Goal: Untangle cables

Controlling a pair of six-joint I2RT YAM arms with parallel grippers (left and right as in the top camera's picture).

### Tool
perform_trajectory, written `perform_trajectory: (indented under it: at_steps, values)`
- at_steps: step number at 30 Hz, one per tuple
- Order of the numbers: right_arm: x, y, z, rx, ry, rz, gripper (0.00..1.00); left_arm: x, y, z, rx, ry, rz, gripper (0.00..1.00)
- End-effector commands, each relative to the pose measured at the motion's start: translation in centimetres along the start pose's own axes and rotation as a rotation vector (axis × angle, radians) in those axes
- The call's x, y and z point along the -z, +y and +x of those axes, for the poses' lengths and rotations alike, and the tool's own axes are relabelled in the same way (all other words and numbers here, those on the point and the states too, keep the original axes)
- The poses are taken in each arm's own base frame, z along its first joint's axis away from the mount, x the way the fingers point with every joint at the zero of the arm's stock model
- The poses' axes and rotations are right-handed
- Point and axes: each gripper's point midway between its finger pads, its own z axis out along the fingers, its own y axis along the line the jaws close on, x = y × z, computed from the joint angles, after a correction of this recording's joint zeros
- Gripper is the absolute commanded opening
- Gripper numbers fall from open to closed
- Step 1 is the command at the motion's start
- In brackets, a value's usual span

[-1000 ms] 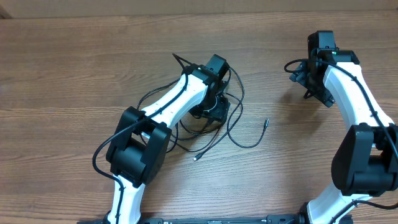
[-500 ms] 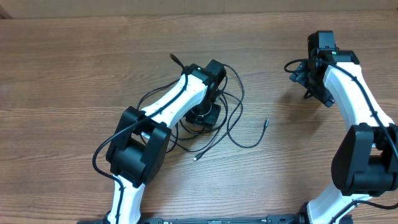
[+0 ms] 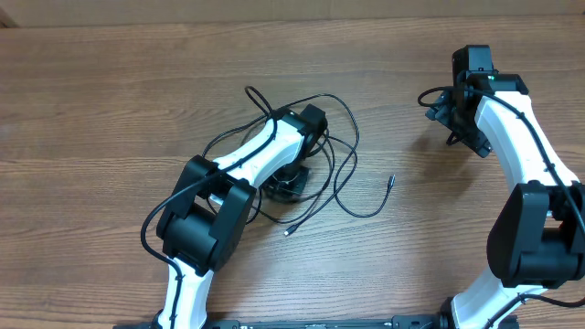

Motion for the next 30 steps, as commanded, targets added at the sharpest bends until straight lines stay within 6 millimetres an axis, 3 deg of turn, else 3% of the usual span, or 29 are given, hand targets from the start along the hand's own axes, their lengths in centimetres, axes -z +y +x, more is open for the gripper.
perform_trajectory:
  at_steps: [1,8,12,15,19,23,25,28,30]
  values:
    - [0.3,-0.1,-0.3,-0.010,-0.015,0.000,1.00,0.3,4.4,-0.8,0.124,-0.057,-0.191,0.29]
    - [0.3,-0.1,-0.3,-0.010,-0.015,0.000,1.00,0.0,4.5,-0.2,0.144,-0.014,-0.142,0.40]
    - [0.3,-0.1,-0.3,-0.010,-0.015,0.000,1.00,1.3,3.7,0.2,0.143,0.023,-0.082,0.37]
    - [0.3,-0.1,-0.3,-0.010,-0.015,0.000,1.00,3.8,2.8,-0.9,0.139,0.005,-0.010,0.36]
    - [0.3,-0.1,-0.3,-0.010,-0.015,0.000,1.00,8.7,1.7,-3.5,0.121,-0.092,0.090,0.39]
    - [0.3,-0.1,-0.3,-0.010,-0.015,0.000,1.00,12.7,1.7,-5.8,0.136,-0.211,0.129,0.55]
    - [0.3,-0.1,-0.3,-0.010,-0.015,0.000,1.00,13.7,1.8,-6.9,0.145,-0.265,0.133,0.51]
    - [0.3,-0.1,-0.3,-0.010,-0.015,0.000,1.00,13.8,1.8,-7.3,0.148,-0.281,0.136,0.39]
    - [0.3,-0.1,-0.3,-0.010,-0.015,0.000,1.00,13.4,1.7,-7.3,0.147,-0.275,0.134,0.25]
